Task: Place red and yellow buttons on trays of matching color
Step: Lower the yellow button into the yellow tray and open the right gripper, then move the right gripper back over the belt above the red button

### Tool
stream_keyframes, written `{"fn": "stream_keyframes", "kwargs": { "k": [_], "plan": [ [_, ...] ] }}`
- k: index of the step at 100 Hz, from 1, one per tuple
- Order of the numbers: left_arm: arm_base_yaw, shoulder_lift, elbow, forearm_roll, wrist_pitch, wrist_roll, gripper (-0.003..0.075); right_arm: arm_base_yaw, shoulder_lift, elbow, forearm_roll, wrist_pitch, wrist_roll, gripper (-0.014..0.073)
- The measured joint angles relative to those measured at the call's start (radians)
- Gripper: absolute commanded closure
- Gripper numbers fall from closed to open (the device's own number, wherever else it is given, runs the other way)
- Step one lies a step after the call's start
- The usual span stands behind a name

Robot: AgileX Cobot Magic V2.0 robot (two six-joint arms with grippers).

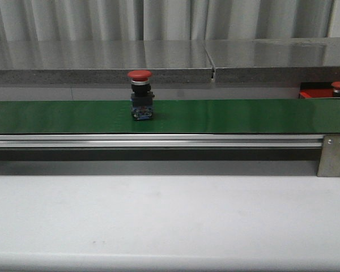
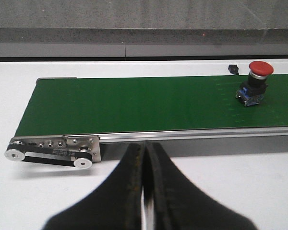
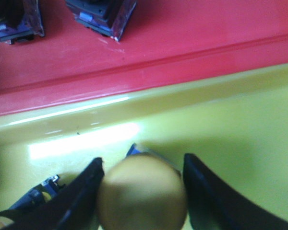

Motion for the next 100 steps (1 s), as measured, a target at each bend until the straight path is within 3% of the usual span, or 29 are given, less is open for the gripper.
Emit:
{"fn": "stream_keyframes", "kwargs": {
  "k": [25, 72, 100],
  "plan": [
    [0.000, 0.000, 0.000, 0.000, 0.000, 0.000, 0.0741, 0.000, 0.000, 0.000, 0.034, -0.008, 0.000, 0.0037],
    [0.000, 0.000, 0.000, 0.000, 0.000, 0.000, 0.0741, 0.012, -0.142, -0.010, 0.062, -0.003, -0.002, 0.0041],
    [0.000, 0.000, 0.000, 0.000, 0.000, 0.000, 0.0741, 0.142, -0.262, -0.012, 0.063, 0.118, -0.065, 0.0041]
  ]
}}
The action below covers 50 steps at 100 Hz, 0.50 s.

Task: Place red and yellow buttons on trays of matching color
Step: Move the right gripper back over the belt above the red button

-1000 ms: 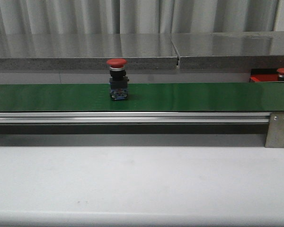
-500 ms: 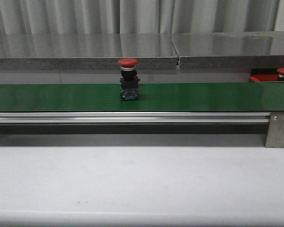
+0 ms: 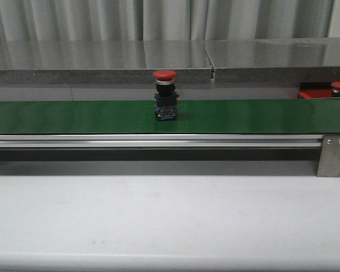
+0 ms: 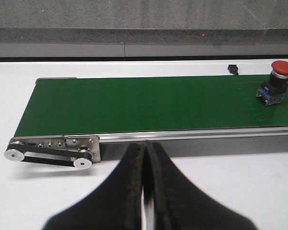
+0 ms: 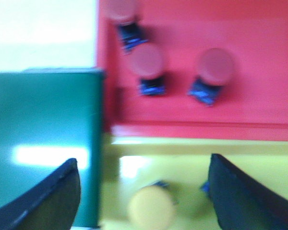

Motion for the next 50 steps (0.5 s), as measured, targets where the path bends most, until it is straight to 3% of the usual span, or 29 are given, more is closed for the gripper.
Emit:
{"fn": "stream_keyframes", "kwargs": {
  "k": [20, 50],
  "plan": [
    [0.000, 0.000, 0.000, 0.000, 0.000, 0.000, 0.0741, 0.135, -0.032, 0.000, 0.002, 0.117, -0.050, 0.0041],
    [0.000, 0.000, 0.000, 0.000, 0.000, 0.000, 0.0741, 0.422, -0.035, 0.000, 0.007, 0.093, -0.123, 0.0041]
  ]
}}
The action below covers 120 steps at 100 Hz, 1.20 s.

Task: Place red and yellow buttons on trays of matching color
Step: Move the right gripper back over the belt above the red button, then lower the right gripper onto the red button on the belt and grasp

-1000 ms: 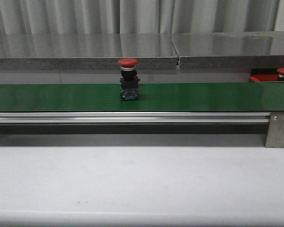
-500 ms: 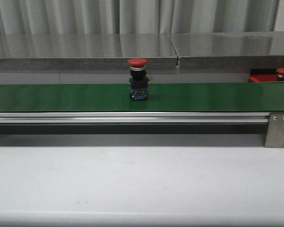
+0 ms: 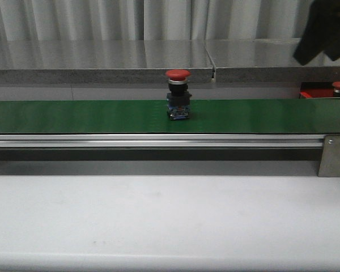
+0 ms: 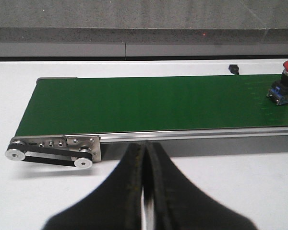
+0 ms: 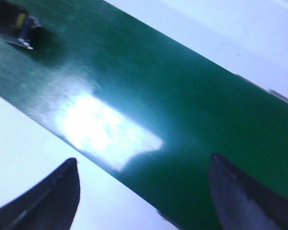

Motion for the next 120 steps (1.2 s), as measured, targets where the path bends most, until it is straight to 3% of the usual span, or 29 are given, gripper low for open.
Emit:
{"fn": "stream_keyframes", "kwargs": {
  "k": [16, 42, 72, 120],
  "plan": [
    [0.000, 0.000, 0.000, 0.000, 0.000, 0.000, 0.0741, 0.114, 0.037, -0.005, 0.004, -0.045, -0.006, 0.0041],
    [0.000, 0.000, 0.000, 0.000, 0.000, 0.000, 0.0741, 0.205, 0.152, -0.096, 0.004, -0.077, -0.011, 0.0041],
    [0.000, 0.000, 0.000, 0.000, 0.000, 0.000, 0.0741, 0.220, 0.252, -0.193, 0.004, -0.073, -0.011, 0.0041],
    [0.000, 0.000, 0.000, 0.000, 0.000, 0.000, 0.0741, 0.220, 0.282, -0.205, 0.009, -0.071, -0.035, 0.0041]
  ]
}}
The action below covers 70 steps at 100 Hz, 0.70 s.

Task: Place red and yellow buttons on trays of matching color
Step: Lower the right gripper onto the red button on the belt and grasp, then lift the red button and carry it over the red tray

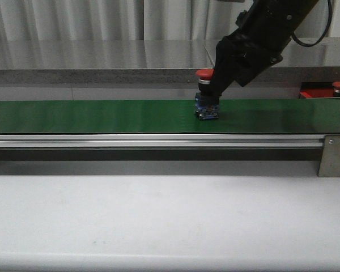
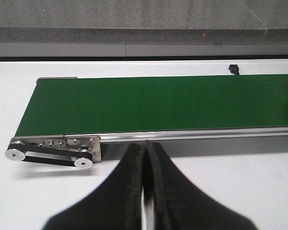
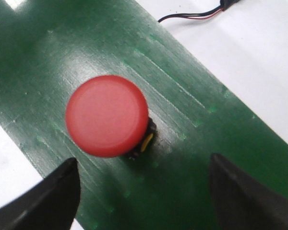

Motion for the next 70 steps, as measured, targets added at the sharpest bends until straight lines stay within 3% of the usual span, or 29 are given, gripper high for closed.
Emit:
{"fn": "stream_keyframes", "kwargs": {
  "k": [48, 55, 70],
  "plan": [
    [0.000, 0.000, 0.000, 0.000, 0.000, 0.000, 0.0741, 0.001, 0.014, -0.004, 0.068, -0.037, -0.074, 0.0061],
    [0.000, 0.000, 0.000, 0.000, 0.000, 0.000, 0.0741, 0.001, 0.022, -0.004, 0.070, -0.048, -0.074, 0.0126],
    [0.000, 0.000, 0.000, 0.000, 0.000, 0.000, 0.0741, 0.001, 0.036, -0.005, 0.072, -0.064, -0.074, 0.0351]
  ]
}}
